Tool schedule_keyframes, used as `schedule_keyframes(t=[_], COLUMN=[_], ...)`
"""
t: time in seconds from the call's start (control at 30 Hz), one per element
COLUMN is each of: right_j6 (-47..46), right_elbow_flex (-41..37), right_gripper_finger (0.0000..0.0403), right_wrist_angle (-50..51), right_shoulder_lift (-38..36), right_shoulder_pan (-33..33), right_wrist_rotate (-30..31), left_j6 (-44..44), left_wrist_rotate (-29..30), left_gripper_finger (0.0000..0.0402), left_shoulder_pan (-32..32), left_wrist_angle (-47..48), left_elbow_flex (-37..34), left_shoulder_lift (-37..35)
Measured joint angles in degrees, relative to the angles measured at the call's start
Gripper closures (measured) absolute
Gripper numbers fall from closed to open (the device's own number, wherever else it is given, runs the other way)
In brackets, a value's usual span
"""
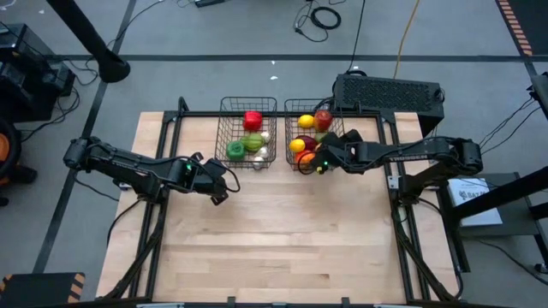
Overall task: Sort produce into baskets
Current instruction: Put the yellow lemon into the right wire basket, then return to Home Position
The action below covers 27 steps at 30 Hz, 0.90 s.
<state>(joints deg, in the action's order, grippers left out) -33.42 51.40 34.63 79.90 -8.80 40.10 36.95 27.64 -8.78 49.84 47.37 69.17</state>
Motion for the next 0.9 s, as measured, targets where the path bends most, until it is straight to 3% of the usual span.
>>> schedule_keyframes(t=[0.33,0.43,0.63,0.77,0.9], right_j6=[2.2,2.97,3.13,4.72,9.61], right_elbow_flex=[2.59,2.99,0.65,-4.17,-10.16], right_gripper_finger=[0.0081,0.0083,0.0097,0.0119,0.0153], right_wrist_angle=[1.74,0.99,-2.96,-7.23,-17.0], right_shoulder_lift=[-2.17,-6.32,-13.03,-14.07,-13.71], right_shoulder_pan=[3.35,9.05,25.91,34.4,40.24], right_wrist_rotate=[-1.69,-0.85,12.68,17.27,15.14], left_j6=[-0.37,-3.36,-13.65,-19.75,-23.19], left_wrist_rotate=[0.02,1.51,11.1,10.7,7.61], left_gripper_finger=[0.0256,0.0256,0.0256,0.0256,0.0256], left_shoulder_pan=[0.0,-0.13,-2.53,-3.78,-6.28], left_wrist_angle=[0.04,-0.89,-11.96,-21.55,-30.26], left_elbow_flex=[0.0,0.0,-0.01,-1.2,-2.39], left_shoulder_lift=[0.0,0.02,0.02,0.02,0.02])
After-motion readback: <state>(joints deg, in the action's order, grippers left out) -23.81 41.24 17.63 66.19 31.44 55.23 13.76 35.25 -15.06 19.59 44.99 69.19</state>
